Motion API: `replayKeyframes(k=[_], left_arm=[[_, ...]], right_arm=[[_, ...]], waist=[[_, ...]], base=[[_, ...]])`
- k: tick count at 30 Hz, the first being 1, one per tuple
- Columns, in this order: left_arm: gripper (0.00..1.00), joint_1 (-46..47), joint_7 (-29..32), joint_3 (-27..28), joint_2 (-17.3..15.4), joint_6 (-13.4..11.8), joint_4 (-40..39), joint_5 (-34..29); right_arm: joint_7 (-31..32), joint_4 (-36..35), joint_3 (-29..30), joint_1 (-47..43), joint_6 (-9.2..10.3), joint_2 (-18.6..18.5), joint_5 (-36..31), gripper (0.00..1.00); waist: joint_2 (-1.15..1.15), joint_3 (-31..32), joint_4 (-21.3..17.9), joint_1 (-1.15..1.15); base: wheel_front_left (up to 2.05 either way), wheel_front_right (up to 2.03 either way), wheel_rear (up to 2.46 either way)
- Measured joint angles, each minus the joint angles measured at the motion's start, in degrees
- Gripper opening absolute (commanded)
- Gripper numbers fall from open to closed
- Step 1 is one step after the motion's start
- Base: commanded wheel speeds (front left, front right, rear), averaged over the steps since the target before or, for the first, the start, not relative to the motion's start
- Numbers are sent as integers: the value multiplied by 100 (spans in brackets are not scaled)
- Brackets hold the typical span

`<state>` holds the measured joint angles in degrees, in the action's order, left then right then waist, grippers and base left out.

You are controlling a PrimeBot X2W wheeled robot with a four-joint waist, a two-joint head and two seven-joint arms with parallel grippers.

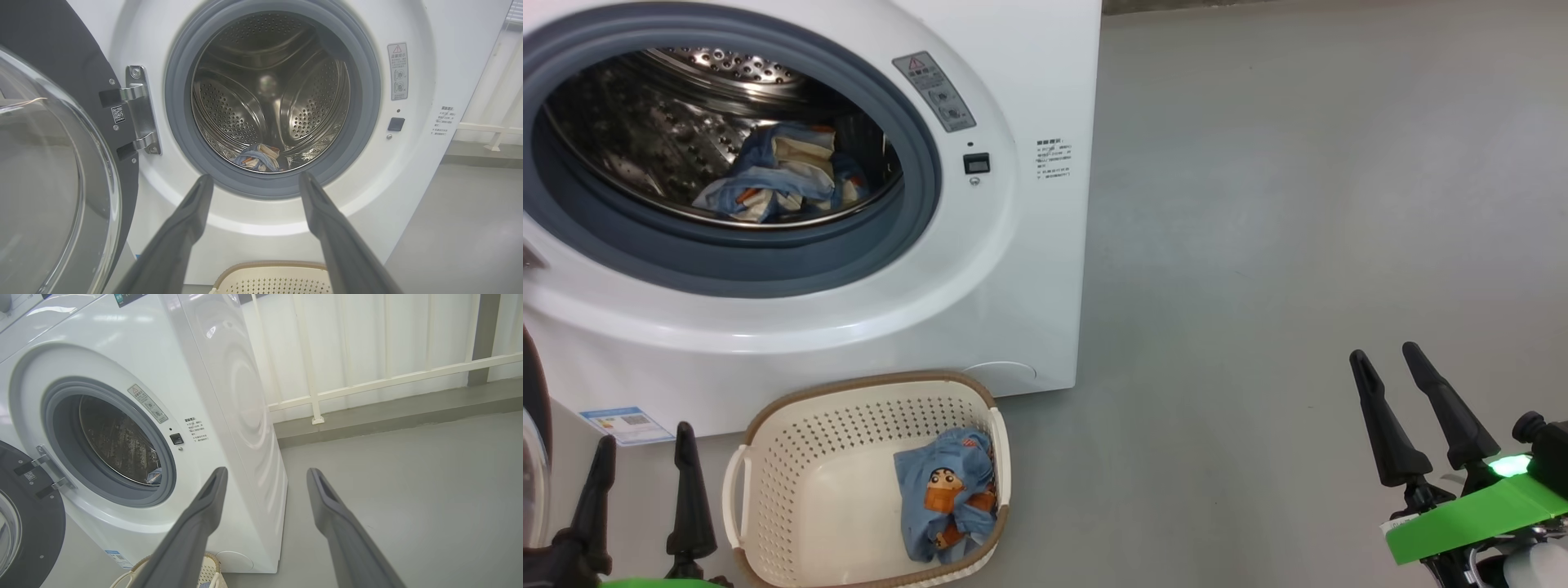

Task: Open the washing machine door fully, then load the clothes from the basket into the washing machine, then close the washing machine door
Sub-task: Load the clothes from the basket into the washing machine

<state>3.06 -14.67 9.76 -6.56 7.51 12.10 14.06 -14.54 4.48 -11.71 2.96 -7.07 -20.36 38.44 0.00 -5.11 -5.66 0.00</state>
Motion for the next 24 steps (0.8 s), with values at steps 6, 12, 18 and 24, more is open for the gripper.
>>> replayKeyframes(k=[6,12,18,24], left_arm=[[100,0,0,-48,3,0,97,8],[100,8,0,-255,48,1,376,82],[100,157,3,-434,52,1,738,154],[100,452,3,-591,46,1,1054,201]], right_arm=[[0,-26,-2,5,0,19,-10,100],[0,-80,-21,140,0,57,-11,100],[0,-123,-67,365,0,86,-18,100],[0,-159,-96,559,0,151,-63,100]], waist=[[0,-61,-37,0],[0,-235,-89,0],[0,-507,-133,1],[0,-781,-185,1]], base=[[0,0,0],[0,0,0],[0,0,0],[0,0,0]])
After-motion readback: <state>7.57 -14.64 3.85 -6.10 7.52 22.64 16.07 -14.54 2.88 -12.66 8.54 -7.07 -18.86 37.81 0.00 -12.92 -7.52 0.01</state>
